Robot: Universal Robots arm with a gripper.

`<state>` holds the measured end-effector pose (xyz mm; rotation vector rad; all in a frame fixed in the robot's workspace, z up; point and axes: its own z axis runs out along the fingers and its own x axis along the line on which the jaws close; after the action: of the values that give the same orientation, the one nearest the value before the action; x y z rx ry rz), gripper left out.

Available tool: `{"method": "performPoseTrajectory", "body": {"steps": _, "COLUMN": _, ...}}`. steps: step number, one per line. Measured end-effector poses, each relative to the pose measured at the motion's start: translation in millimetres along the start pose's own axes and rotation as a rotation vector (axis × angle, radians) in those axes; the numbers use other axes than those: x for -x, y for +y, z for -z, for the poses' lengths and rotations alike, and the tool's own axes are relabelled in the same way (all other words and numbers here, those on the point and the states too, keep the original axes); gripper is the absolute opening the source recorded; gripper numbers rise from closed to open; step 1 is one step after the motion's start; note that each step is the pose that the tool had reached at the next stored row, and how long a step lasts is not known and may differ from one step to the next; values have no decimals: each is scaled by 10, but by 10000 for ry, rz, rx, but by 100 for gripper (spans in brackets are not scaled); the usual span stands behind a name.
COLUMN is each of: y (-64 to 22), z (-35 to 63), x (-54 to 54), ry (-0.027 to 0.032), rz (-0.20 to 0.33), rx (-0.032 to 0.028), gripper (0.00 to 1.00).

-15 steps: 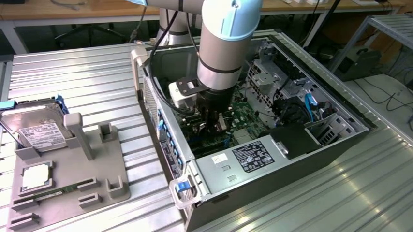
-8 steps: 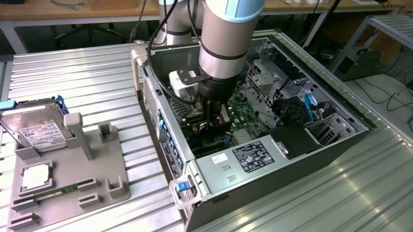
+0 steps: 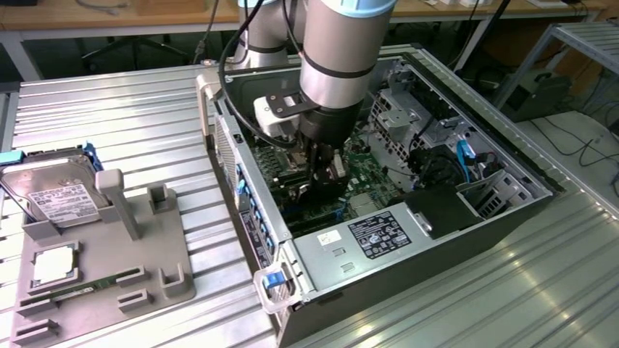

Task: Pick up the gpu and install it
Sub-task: 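Insert the gpu into the slot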

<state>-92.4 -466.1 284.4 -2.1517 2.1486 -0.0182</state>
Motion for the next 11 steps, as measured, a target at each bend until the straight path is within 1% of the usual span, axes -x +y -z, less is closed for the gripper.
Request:
{"method": "performPoseTrajectory", "body": {"steps": 1, "y": 0, "z": 1, "x": 0, "ry": 1, "rz": 0, "rx": 0, "gripper": 21}}
{"method": "performPoseTrajectory", "body": {"steps": 3, "y": 0, "z": 0, "x": 0, "ry": 1, "rz": 0, "rx": 0, "gripper": 11}}
{"method": "performPoseTrajectory", "body": {"steps": 11, "y": 0, "z": 1, "x": 0, "ry": 1, "rz": 0, "rx": 1, "gripper": 11}}
